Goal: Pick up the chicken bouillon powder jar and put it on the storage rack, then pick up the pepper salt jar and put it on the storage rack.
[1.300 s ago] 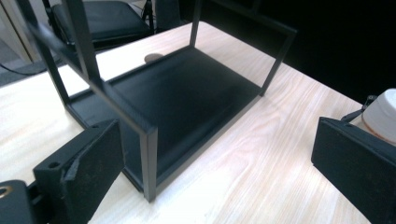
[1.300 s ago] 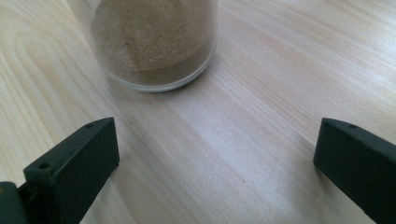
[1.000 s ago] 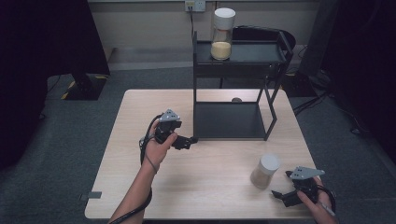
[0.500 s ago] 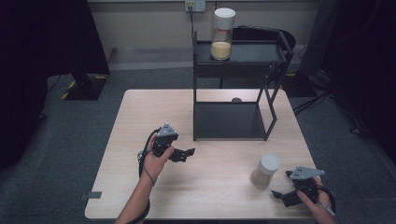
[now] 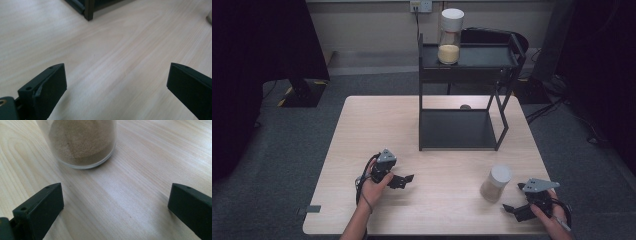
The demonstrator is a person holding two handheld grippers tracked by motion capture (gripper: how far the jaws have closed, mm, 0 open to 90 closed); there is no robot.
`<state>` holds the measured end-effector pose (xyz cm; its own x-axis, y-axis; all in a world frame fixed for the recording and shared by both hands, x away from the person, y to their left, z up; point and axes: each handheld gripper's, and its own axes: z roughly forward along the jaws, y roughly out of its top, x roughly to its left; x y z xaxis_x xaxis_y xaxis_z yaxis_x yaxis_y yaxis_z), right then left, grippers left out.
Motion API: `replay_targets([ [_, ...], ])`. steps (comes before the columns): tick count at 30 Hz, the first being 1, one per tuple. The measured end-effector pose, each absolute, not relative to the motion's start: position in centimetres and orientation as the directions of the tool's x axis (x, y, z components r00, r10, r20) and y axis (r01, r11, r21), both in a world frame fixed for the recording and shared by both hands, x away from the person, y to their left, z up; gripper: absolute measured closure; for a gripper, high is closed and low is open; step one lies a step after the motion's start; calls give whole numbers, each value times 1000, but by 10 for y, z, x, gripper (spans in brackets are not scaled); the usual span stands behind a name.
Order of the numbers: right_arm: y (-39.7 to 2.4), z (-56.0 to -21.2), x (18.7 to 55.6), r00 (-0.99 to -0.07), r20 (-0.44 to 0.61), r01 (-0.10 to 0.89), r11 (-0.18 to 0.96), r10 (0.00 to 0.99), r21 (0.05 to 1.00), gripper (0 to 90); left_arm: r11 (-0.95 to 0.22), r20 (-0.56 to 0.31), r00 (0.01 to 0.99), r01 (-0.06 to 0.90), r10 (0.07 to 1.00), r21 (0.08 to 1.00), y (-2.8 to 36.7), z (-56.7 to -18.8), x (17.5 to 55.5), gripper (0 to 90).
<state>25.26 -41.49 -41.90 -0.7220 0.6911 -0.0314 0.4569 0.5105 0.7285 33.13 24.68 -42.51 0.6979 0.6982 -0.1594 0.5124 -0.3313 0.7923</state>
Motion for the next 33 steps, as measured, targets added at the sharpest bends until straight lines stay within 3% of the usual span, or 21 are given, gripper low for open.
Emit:
replay_targets([
  [9,-415,-419,253,-722,-32,457,511,691,728,0,-360,-133,684,527,718,770,253,-429,321,19],
  [15,-415,-419,253,-722,-32,457,512,691,727,0,-483,8,706,475,708,736,239,-423,310,0],
  [33,-414,-419,254,-723,-30,457,510,690,729,0,-476,6,699,479,715,738,239,-424,309,0],
])
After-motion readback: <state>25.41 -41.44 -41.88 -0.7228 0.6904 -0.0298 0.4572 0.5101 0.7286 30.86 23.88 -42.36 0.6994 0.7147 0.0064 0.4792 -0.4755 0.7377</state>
